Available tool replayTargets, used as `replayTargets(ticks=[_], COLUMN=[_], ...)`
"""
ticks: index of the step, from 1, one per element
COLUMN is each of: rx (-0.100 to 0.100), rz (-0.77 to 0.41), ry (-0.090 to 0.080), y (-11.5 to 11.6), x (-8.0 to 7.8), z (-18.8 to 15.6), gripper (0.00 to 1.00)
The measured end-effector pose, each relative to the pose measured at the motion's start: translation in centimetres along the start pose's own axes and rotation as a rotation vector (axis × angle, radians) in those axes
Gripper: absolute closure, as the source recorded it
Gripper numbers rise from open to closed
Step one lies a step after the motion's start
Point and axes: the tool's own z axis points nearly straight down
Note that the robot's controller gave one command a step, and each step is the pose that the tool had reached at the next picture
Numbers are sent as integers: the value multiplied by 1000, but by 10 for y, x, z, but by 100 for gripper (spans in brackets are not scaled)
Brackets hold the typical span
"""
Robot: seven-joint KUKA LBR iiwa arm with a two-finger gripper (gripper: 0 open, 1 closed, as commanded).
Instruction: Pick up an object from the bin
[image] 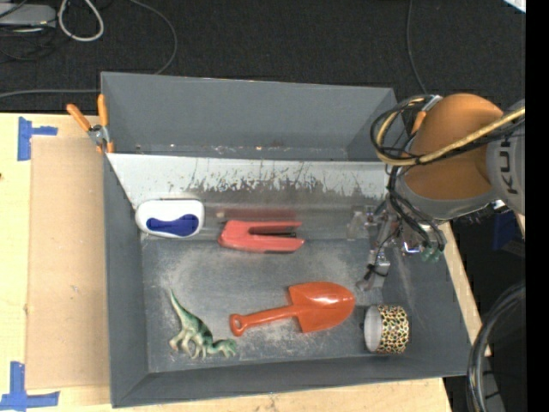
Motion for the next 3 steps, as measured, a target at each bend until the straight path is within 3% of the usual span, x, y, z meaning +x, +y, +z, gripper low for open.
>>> replayTargets(ticks=[1, 2, 3], rx=[1, 1, 3], rz=[-4, -251, -123], ry=[-7, -3, -13], y=[0, 52, 64], x=[-2, 39, 41], z=[-4, 96, 24], gripper=[0, 0, 0])
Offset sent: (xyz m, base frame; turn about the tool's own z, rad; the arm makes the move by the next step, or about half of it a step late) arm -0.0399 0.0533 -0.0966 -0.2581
